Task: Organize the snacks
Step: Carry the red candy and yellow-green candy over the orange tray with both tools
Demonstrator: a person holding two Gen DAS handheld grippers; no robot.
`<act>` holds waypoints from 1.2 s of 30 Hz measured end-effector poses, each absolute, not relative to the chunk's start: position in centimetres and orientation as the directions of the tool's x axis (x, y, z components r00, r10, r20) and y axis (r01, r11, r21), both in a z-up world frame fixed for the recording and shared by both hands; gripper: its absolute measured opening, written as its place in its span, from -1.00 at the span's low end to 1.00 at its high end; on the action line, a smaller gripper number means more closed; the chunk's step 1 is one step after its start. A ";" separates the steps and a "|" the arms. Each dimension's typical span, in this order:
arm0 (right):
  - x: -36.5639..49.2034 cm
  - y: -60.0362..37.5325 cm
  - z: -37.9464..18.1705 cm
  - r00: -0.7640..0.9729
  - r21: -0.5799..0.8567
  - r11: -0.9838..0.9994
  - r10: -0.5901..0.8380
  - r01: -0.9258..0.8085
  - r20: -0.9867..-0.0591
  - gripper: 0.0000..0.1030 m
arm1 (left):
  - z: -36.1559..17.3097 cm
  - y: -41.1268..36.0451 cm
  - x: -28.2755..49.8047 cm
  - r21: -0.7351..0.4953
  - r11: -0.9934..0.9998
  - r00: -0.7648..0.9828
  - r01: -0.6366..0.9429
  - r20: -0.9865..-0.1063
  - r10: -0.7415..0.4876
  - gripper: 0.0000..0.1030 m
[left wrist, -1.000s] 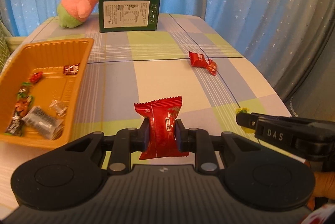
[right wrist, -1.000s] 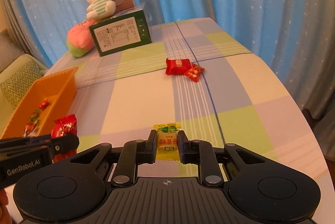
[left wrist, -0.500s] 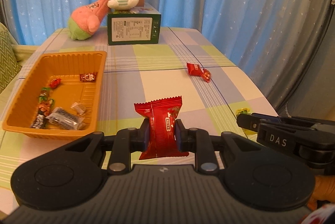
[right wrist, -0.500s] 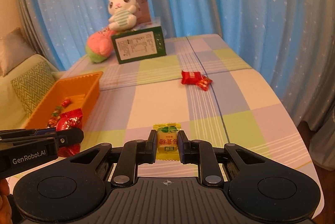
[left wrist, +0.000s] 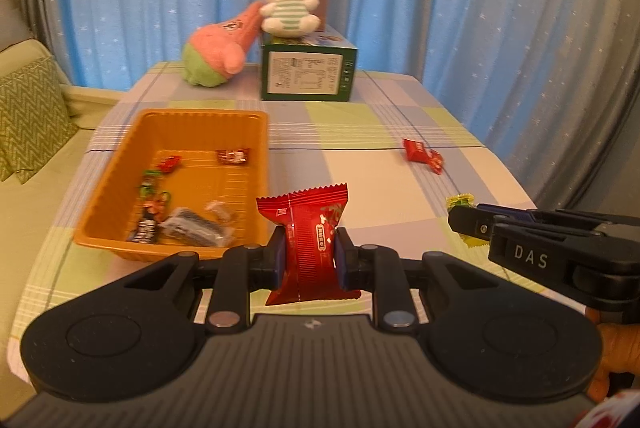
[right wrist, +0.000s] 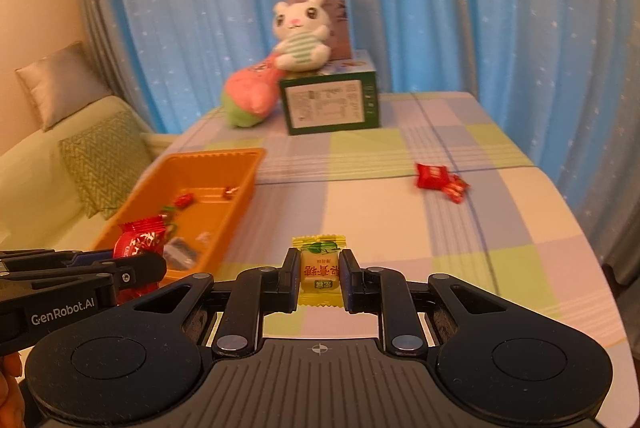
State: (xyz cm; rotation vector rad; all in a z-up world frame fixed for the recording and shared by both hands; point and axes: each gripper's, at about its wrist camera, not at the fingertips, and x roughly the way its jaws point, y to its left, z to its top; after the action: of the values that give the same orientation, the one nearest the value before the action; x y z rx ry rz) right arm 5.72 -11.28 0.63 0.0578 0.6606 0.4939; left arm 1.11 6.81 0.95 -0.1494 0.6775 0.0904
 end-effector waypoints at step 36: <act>9.1 1.2 -0.8 0.564 0.209 0.796 0.562 -0.569 -0.606 -0.60 | 0.1 19.0 3.0 -0.122 0.963 0.748 -0.239 -0.655 0.103 -0.58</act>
State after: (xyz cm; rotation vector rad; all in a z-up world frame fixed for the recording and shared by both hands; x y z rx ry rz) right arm 9.09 1.19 -0.81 -0.0107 0.7087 0.6653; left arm 2.96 18.99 0.13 -0.2036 0.7017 0.1881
